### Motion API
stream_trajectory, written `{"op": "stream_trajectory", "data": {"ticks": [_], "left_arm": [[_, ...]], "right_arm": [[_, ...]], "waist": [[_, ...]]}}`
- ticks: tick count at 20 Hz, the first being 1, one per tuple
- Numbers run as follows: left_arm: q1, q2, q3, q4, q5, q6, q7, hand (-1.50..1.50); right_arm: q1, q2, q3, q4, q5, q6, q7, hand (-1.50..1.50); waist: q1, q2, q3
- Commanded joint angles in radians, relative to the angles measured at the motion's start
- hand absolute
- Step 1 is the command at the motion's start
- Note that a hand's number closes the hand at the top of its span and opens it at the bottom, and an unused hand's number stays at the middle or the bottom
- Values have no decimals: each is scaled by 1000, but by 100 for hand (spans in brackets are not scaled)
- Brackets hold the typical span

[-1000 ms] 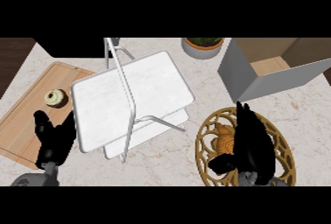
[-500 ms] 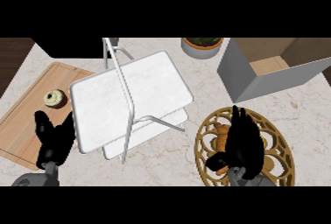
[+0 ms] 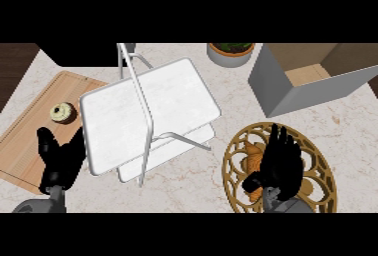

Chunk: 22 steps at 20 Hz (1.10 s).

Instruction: Pick the croissant from the placemat and place it in the tiered shelf

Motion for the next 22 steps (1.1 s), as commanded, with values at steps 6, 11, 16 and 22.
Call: {"op": "stream_trajectory", "data": {"ticks": [6, 11, 16, 22], "left_arm": [[-15, -40, 52, 6, -45, -39, 28, 0], [-44, -22, 79, 60, -36, -74, 11, 0], [11, -53, 47, -7, -70, -39, 5, 0], [25, -67, 56, -18, -61, -57, 11, 0]], "right_arm": [[-9, 28, -72, 79, 35, -54, -48, -150], [31, 30, -12, 187, -15, -114, -104, 150], [-39, 29, -47, 265, -64, -27, -206, 150], [-6, 29, 107, 182, -59, -116, -158, 150]], "waist": [[0, 1, -1], [-1, 3, -1], [3, 2, -1], [3, 1, -1]]}}
